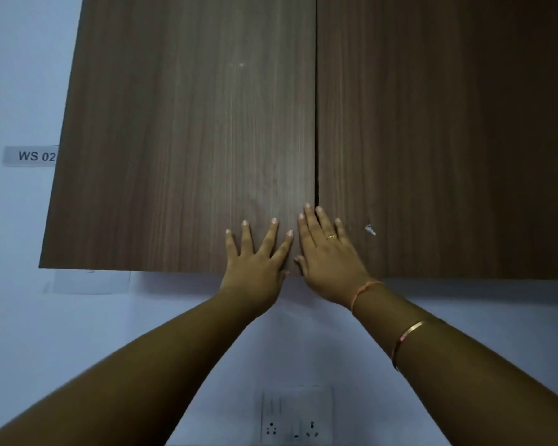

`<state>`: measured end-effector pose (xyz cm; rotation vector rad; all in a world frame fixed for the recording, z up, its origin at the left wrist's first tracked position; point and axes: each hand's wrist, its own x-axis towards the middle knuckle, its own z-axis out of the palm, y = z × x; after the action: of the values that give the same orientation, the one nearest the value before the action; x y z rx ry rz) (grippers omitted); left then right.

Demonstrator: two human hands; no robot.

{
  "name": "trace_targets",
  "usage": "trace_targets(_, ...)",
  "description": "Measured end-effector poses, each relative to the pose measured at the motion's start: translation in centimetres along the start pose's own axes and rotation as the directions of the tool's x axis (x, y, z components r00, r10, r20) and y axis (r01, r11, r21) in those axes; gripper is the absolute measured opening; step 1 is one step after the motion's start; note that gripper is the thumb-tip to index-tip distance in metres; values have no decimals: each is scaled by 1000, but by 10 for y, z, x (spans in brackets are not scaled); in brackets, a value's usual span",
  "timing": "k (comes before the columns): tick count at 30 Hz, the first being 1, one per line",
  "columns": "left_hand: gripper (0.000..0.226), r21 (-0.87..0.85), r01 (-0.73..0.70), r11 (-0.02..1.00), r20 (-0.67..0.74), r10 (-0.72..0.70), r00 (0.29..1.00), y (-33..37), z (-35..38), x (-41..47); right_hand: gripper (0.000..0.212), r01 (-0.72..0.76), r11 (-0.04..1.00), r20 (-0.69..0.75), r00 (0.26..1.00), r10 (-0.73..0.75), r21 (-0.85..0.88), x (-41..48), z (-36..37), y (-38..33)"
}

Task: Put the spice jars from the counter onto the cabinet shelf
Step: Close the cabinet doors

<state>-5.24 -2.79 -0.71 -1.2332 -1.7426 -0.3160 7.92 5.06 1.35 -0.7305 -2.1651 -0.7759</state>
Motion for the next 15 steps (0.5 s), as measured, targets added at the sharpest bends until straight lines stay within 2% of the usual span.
trace_targets(6,64,38,10,999,-20,-9,1000,2,23,13,69,-7,1000,41,999,6,28,16,19,2)
trace_targets(11,61,19,-10,1000,-134,12,991,-1,39,11,73,8,999,-55,998,-6,47,15,39,6)
trace_targets(15,59,-72,-46,996,-202,31,979,1,45,7,74,0,1000,-138,990,3,16,15,52,7)
